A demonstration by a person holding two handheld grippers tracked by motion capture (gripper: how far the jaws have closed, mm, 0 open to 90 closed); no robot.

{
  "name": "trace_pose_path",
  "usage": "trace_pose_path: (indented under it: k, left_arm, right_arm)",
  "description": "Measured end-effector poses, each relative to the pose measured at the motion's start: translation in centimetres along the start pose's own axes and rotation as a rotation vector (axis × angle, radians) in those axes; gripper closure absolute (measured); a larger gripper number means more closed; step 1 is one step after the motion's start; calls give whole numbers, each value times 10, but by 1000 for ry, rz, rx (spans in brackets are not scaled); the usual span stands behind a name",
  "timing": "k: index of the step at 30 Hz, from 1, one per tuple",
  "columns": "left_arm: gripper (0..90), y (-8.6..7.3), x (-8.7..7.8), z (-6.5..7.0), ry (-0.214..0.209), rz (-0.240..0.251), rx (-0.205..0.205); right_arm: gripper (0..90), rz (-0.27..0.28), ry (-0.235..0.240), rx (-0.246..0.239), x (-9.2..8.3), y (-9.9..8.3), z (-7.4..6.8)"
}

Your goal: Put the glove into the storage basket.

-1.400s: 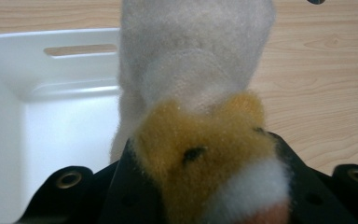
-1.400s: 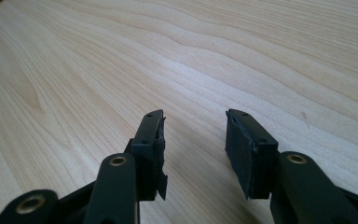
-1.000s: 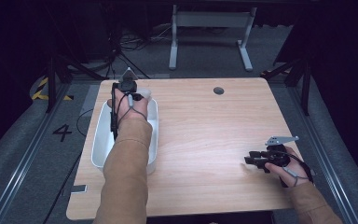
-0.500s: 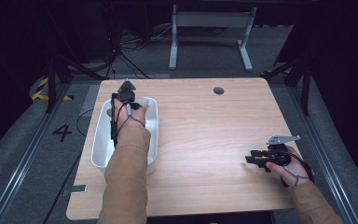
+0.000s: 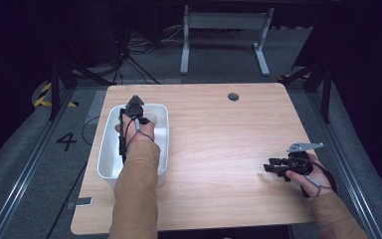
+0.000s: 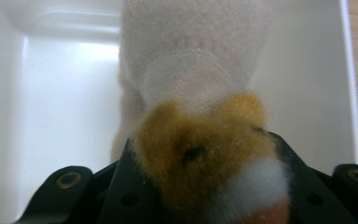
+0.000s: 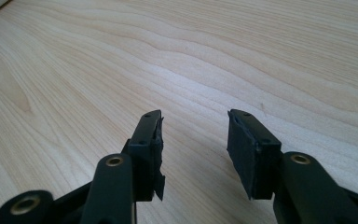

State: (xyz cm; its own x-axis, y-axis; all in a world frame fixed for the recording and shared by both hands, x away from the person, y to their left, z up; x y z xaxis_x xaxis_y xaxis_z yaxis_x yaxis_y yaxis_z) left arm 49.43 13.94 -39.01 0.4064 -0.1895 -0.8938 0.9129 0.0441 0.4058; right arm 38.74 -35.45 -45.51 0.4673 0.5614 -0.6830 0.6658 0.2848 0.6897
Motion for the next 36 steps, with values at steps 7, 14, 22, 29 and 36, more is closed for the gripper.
trace_pose_path:
  k: [7, 14, 22, 29, 36]
  left_arm:
    - [740, -1, 6, -2, -4, -9, -4]
    - [739, -4, 13, -7, 12, -25, -19]
    - [736, -6, 19, -10, 45, -41, -14]
    - [735, -6, 22, -12, 55, -40, -24]
    - [732, -6, 28, -10, 38, -48, -25]
  right_arm:
    - [561, -1, -6, 0, 0, 0, 1]
    - [561, -6, -1, -4, 1, 0, 0]
    - [553, -9, 6, 3, 2, -1, -1]
    - [553, -10, 9, 1, 2, 0, -2]
    - [544, -11, 10, 4, 3, 0, -2]
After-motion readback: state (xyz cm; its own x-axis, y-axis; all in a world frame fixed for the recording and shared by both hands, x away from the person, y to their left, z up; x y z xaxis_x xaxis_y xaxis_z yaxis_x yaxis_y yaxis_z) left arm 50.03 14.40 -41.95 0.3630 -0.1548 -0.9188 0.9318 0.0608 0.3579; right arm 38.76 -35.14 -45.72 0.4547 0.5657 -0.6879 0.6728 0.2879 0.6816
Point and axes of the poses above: each handheld gripper's, and its own axes: x roughly forward along the jaws, y roughly out of its top, z roughly to its right, the point moved 1 cm from there along x, roughly forward along the jaws, and after that the axes turned 4 degrees about x, right-handed, at the moved point
